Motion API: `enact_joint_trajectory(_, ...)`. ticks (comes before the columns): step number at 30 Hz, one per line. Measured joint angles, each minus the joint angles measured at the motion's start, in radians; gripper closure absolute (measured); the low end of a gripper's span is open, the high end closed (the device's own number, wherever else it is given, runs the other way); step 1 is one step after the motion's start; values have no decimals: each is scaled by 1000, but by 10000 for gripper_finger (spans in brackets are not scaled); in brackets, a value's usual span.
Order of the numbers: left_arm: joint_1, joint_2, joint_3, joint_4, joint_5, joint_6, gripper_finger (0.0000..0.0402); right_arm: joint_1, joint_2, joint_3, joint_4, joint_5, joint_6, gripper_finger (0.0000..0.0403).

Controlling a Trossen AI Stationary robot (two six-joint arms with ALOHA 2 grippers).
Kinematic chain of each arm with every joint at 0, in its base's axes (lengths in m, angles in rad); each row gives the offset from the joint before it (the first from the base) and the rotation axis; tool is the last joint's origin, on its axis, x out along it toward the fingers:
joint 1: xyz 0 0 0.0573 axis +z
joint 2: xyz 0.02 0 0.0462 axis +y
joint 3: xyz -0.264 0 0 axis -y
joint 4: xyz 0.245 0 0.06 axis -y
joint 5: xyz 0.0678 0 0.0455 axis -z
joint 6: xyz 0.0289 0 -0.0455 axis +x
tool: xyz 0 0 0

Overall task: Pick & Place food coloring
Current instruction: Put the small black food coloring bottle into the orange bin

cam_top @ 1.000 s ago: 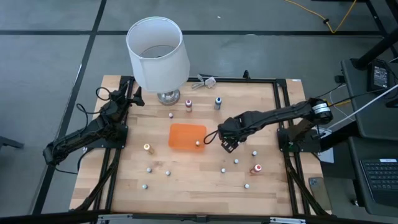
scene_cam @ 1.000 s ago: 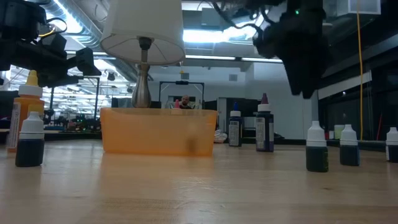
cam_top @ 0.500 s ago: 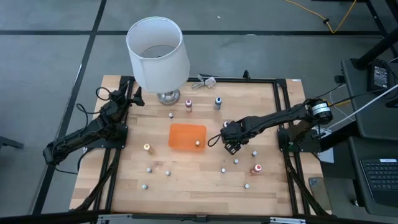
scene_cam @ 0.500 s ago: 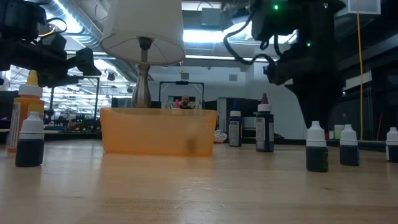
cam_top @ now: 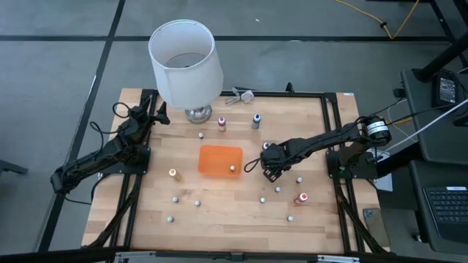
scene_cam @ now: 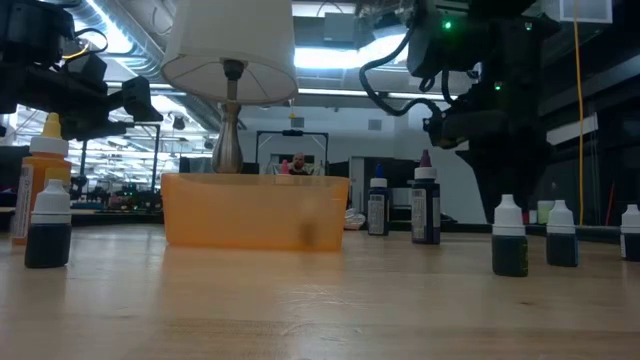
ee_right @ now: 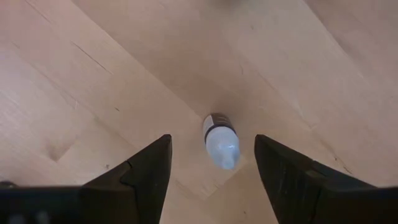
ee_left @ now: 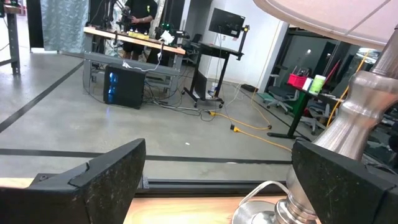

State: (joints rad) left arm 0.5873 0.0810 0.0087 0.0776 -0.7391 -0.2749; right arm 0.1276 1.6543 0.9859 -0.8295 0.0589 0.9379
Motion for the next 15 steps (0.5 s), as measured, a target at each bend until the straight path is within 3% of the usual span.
enact_joint_trajectory(15,0,0,0,0,0,0,10,0,1,0,0,-9,0,284)
